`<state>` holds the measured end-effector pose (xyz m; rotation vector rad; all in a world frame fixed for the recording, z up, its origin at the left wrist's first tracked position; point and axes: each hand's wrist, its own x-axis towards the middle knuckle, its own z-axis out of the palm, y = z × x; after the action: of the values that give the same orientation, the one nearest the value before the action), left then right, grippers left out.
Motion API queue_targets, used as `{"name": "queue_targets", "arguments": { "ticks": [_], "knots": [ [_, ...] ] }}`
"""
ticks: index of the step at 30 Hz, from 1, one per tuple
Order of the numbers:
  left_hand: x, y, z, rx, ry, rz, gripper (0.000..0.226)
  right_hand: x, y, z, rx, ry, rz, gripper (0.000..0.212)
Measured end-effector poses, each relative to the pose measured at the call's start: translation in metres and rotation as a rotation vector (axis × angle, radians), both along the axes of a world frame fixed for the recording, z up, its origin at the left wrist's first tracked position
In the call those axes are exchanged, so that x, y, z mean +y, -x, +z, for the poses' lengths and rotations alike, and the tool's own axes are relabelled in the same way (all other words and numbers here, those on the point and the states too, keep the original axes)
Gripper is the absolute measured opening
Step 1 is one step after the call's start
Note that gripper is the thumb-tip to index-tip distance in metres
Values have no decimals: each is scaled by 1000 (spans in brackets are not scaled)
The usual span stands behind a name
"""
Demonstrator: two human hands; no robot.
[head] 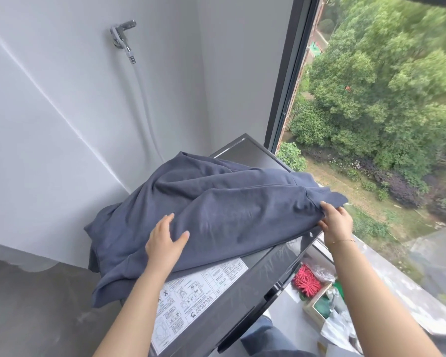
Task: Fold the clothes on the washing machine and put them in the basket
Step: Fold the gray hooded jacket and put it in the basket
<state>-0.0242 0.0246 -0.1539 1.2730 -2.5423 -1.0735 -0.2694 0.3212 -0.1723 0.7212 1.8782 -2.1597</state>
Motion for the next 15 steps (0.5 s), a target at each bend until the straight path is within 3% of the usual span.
{"name": "queue_targets", "arguments": {
  "ticks": [2, 4, 6, 8, 10, 13, 15],
  "knots": [
    [-10, 22, 3, -70, -149, 65, 71, 4, 12, 3, -3, -98, -10, 21],
    [-14, 38, 3, -131, -196, 58, 74, 11, 24, 3, 1, -374, -7, 57],
    [-15, 49, 0, -218, -143, 37, 66, 18, 35, 6, -6, -645, 99, 80],
    [-17, 56, -3, -233, -150, 36, 48, 20, 46, 9, -27, -667, 264, 84],
    [-18, 58, -3, -154, -238, 41, 32, 23, 54, 13, -70, -668, 400, 70],
    [-15, 57, 6, 45, -409, 50, 18, 32, 62, 23, -1, -869, 520, 25],
    [-14, 51, 17, 102, -459, 23, 9, 36, 64, 33, 105, -944, 536, 19]
  ]
}}
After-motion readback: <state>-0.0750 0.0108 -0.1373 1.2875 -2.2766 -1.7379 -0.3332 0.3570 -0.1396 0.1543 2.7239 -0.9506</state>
